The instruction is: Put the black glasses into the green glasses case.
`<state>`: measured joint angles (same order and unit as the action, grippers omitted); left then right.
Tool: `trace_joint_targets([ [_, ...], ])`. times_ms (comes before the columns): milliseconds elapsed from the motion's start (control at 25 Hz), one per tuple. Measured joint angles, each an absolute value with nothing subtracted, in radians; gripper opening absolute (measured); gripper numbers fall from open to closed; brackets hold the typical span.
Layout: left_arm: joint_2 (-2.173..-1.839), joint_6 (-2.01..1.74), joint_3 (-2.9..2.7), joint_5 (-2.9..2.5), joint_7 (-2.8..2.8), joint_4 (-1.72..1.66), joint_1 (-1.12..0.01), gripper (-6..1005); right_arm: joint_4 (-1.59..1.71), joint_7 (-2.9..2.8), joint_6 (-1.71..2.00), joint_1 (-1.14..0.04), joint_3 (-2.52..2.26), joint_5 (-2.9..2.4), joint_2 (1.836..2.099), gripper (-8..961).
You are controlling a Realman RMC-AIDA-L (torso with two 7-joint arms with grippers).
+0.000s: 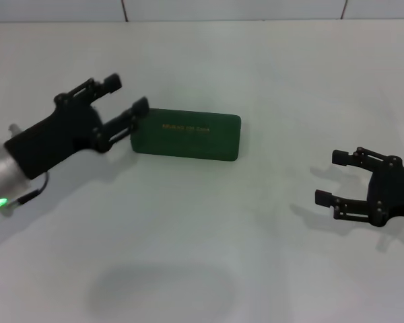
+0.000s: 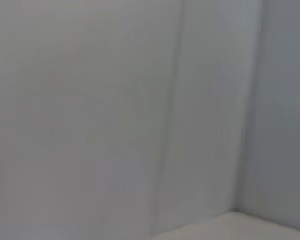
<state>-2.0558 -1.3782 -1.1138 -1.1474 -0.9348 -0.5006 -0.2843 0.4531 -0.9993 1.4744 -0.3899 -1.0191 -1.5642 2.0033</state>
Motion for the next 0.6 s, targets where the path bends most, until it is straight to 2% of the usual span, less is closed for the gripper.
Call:
trace_joint_targets([
  [80,-2.024,-1.456,-1.111,-1.221,-1.027,-0.542,-0.261,497,0.469,-0.983,1.497,-0.386,-1.02,-1.57,2.001,863],
  [240,-1.981,-1.56,-1.104,-1.4,-1.129,-0.634,-0.224,685,0.491,-0.92,1.542,-0.379,-1.022,-1.592,1.999,863],
  [520,-1.988,-1.568,-1.048,-1.583,-1.137,-0.666,-0.192,889,0.5,-0.889,1.568,-0.384,-1.025,-1.695,2.013,862],
  [600,-1.99,-1.572,-1.035,-1.615,-1.139,-0.666,-0.187,889,0.493,-0.873,1.569,-0.386,-1.036,-1.704,2.017,861],
])
